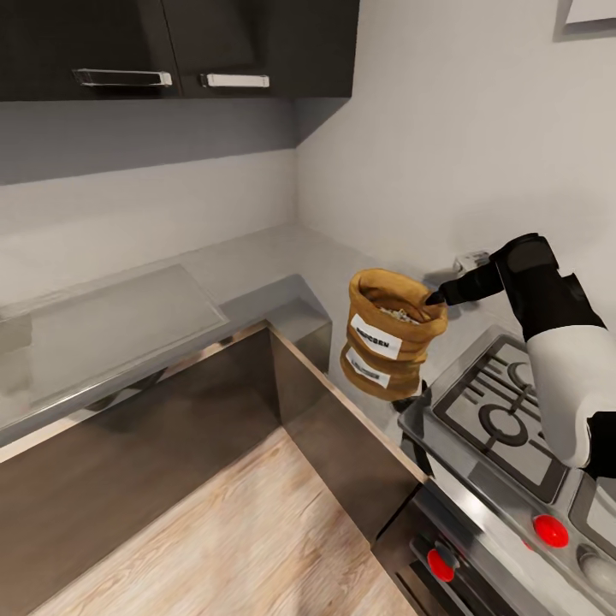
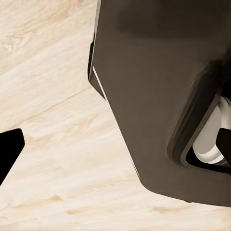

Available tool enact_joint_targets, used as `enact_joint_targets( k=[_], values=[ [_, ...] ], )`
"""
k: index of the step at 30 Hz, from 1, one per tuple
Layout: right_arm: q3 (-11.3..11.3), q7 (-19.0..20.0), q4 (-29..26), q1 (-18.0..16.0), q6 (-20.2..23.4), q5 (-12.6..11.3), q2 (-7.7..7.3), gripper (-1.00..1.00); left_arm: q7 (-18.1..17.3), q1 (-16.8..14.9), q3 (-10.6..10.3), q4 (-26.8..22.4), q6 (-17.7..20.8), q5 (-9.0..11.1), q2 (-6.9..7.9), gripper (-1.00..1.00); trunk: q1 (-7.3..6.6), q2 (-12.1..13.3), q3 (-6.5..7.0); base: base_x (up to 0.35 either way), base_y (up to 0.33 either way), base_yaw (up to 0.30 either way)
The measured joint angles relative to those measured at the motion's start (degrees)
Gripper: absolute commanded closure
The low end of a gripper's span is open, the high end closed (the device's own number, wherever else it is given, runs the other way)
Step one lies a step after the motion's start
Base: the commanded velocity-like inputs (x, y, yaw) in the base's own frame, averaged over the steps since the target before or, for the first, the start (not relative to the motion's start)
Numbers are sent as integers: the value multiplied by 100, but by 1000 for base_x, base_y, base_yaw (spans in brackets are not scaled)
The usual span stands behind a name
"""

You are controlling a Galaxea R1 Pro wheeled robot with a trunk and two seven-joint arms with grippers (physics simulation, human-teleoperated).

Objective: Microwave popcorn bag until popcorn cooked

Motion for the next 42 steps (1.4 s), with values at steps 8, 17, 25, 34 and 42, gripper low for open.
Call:
enact_joint_targets(
  k=[8, 17, 25, 34, 42],
  values=[
    [36, -3, 5, 0, 1, -9, 5, -100, -17, 0, -15, 1, 3, -10, 0, -100, 0, 0, 0, 84, 0, 0],
    [34, 129, 692, 0, -600, 0, -69, -100, 0, 0, -16, 3, 3, -1, 0, -100, 0, 0, 0, 2, 0, 0],
    [35, 290, 776, 0, -831, 17, -83, -100, 0, 0, -16, 5, 3, -1, 0, -100, 0, 0, 0, 0, 0, 0],
    [-96, 293, 711, 8, -708, 14, -86, -100, 9, 0, 2, 0, -24, 23, 0, -100, 0, 0, 0, 0, 0, 0],
    [-211, 269, 702, 8, -803, 20, -89, -100, -4, 0, -1, 0, -12, 18, 2, -100, -1, 0, 0, 21, -11, 0]
  ],
)
